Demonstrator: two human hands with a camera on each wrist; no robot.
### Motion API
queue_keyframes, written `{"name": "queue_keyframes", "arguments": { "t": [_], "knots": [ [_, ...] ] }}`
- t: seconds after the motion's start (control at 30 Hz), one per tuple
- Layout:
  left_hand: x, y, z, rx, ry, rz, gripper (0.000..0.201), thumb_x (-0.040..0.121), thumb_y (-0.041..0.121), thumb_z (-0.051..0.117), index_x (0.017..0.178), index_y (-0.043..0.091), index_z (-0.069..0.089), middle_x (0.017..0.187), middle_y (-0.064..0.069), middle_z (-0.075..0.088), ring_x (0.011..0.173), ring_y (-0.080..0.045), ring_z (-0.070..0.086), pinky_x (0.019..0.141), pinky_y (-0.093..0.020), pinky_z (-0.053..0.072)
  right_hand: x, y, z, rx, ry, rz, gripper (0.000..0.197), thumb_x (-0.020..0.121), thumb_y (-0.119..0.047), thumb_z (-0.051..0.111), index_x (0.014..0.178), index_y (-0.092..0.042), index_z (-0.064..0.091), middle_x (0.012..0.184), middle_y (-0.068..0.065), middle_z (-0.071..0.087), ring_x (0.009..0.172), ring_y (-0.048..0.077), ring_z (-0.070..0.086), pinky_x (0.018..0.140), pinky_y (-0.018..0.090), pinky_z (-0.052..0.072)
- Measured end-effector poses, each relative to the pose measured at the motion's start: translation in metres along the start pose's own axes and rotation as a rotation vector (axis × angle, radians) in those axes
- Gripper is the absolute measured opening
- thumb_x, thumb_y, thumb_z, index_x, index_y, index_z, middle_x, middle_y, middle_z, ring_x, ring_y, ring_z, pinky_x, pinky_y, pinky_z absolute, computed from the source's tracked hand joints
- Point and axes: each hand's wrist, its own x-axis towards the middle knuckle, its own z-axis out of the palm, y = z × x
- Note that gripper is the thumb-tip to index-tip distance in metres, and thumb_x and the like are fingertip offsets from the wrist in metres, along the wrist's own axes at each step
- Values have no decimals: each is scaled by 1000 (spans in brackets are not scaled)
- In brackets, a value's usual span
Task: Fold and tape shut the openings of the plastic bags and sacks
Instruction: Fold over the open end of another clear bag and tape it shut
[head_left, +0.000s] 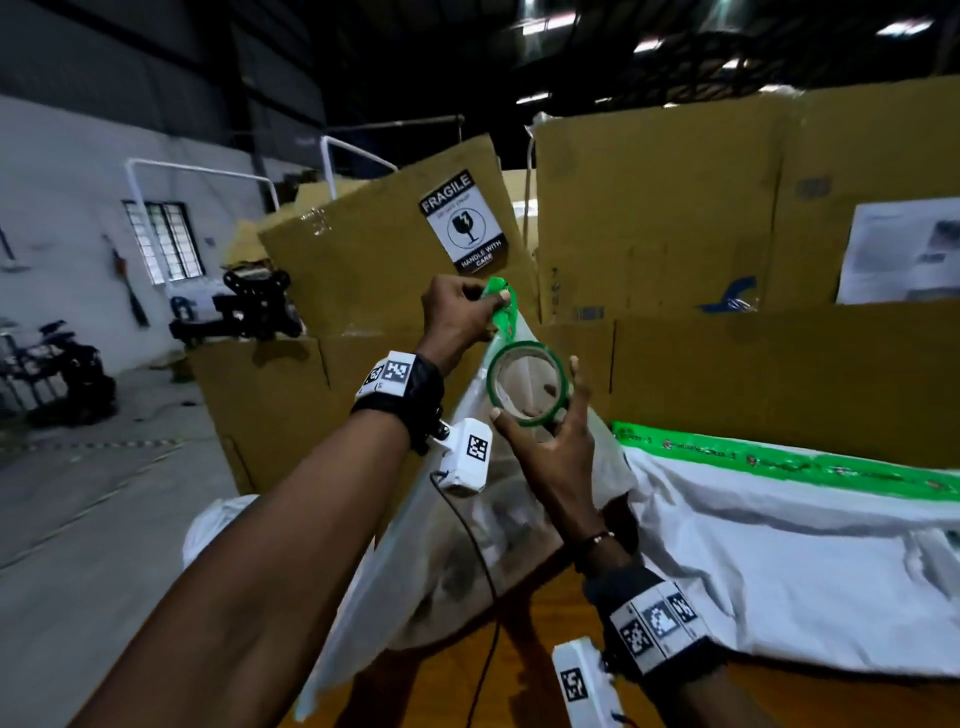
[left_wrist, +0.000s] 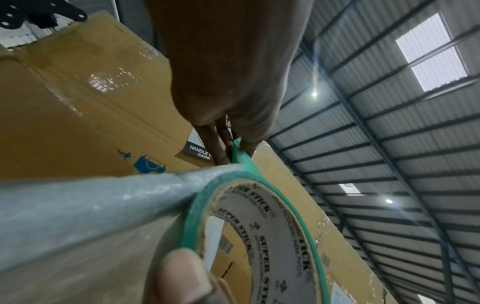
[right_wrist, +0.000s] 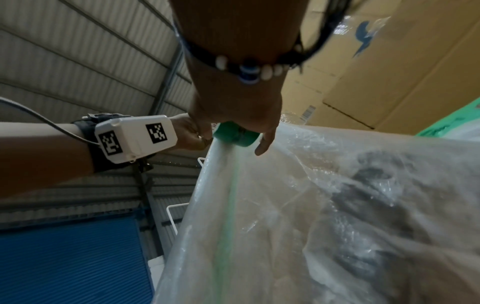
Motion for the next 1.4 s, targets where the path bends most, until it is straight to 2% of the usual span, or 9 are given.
{"name": "queue_keyframes", "arguments": {
  "t": [0.17,0.3,0.4,0.53,0.73,0.93,1.1,1.23,1.4],
  "knots": [
    [-1,-14,-20,-25,50,-90,18,87,13,85,97,0,77,89,-15,78,61,-17,74,50,-27,58,-9,0,15,38,-7,91,137,70,-30,99,167,-33,2,145,3,54,128,14,59,85,2,47],
    [0,-18,-32,-29,85,-111,13,88,12,84,92,4,75,89,-17,77,61,-20,72,51,-30,59,-50,15,41,9,41,167,150,53,-61,95,166,-24,4,139,2,57,111,16,69,86,29,59],
    [4,-17,-45,-32,112,-121,12,88,10,83,86,7,72,86,-17,77,59,-21,71,51,-31,60,-93,33,70,-99,3,144,128,49,-78,88,151,-35,25,121,-4,59,102,12,66,82,32,59],
    [14,-17,-64,-48,159,-135,14,87,8,83,89,1,71,82,-18,75,48,-17,65,45,-27,54,-129,42,106,-144,-112,207,92,59,-66,93,127,-28,44,121,-5,56,105,3,61,81,12,50],
    [42,-22,-108,-73,175,-135,14,86,8,82,82,4,70,80,-15,74,49,-16,67,45,-26,55,-141,37,136,-190,-208,99,49,78,-47,75,112,-16,58,104,-7,68,94,-16,60,78,7,46],
    [63,-39,-151,-93,200,-143,26,85,5,80,67,11,62,74,-14,72,54,-21,71,48,-31,58,-141,40,133,-335,-198,40,32,91,-40,66,119,-24,63,108,-4,67,96,13,66,80,46,59],
    [71,-46,-167,-128,196,-141,26,86,4,79,68,11,60,85,-19,75,59,-22,73,54,-35,61,-144,27,120,-512,-126,-39,42,98,-36,55,138,-24,58,114,-2,66,98,16,63,78,43,58],
    [80,-48,-175,-172,219,-159,26,85,2,79,73,9,57,94,-21,73,62,-19,73,50,-31,59,-124,9,96,-564,-102,-159,38,102,-9,58,136,-24,50,90,-9,60,71,8,58,60,22,46],
    [87,-33,-168,-177,236,-173,22,83,-1,78,79,4,58,99,-22,72,71,-25,76,50,-34,61,-88,-4,57,-713,-191,-251,35,88,0,62,112,-21,76,114,1,66,95,25,67,78,40,55]
  ]
}}
